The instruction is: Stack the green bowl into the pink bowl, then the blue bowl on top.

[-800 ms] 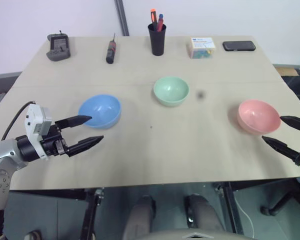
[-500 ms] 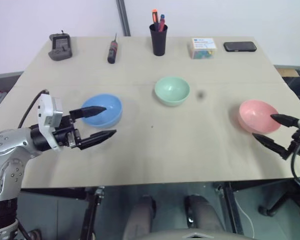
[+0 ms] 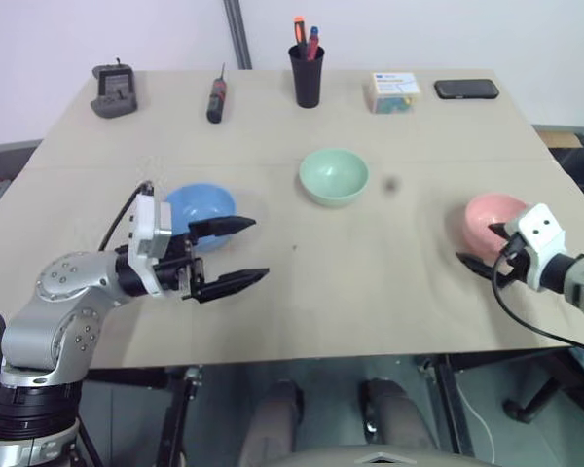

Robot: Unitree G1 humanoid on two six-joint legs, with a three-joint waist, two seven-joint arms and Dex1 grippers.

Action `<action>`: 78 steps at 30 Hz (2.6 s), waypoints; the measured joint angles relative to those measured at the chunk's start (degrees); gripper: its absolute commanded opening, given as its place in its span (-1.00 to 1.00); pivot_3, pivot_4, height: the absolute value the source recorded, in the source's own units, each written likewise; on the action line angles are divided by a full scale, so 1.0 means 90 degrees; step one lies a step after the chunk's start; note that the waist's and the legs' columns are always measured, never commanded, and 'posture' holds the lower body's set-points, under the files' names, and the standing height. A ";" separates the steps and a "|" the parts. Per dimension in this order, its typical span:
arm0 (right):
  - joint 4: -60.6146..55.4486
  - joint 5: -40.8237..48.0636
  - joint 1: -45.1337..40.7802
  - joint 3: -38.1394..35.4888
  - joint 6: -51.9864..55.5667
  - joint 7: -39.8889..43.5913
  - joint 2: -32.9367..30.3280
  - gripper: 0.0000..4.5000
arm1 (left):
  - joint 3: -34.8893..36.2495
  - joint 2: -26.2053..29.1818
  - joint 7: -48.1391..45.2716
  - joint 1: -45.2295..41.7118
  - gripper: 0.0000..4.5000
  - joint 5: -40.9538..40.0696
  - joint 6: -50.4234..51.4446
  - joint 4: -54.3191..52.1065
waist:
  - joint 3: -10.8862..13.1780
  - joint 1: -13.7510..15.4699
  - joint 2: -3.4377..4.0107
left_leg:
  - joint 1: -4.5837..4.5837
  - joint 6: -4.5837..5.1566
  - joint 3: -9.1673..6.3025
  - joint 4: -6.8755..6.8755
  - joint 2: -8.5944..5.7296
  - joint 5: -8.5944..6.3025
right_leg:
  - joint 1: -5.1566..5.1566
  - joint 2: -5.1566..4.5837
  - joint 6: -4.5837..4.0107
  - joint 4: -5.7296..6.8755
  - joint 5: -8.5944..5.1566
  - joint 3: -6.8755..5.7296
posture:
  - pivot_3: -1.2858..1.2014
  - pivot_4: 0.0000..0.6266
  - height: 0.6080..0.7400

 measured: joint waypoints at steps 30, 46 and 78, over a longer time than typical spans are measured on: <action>-0.0269 -0.1285 -0.2229 0.3762 -0.0288 0.0719 0.2492 -0.29 | 0.0434 -0.0371 0.2058 0.0683 1.00 0.1246 -0.0476 -0.0182 | 0.0000 -0.0002 -0.0006 | -0.0005 0.0000 -0.0016 0.0003 -0.0005 0.0000 | -0.0005 -0.0006 0.0000 0.0007 0.0003 -0.0013 | 0.03 -0.52 1.00; -0.1260 0.0358 -0.2213 0.1729 -0.0383 0.1253 0.2470 0.68 | -0.0116 0.1079 0.3529 0.0507 1.00 0.3428 0.1144 -0.0999 | 0.0011 -0.0020 -0.0011 | 0.0000 0.0000 -0.0030 -0.0005 -0.0005 0.0000 | -0.0001 -0.0003 0.0001 0.0010 0.0001 -0.0028 | 0.03 -0.52 1.00; 0.1193 -0.1492 -0.2312 0.1392 -0.2869 0.0669 0.1125 0.68 | -0.1434 0.0023 0.1126 -0.2652 1.00 0.2704 -0.1906 0.2486 | 0.0019 -0.0178 -0.0004 | -0.0079 0.0003 -0.0039 0.0020 -0.0007 -0.0001 | -0.0072 -0.0007 0.0003 0.0027 0.0005 -0.0036 | 0.03 -0.52 1.00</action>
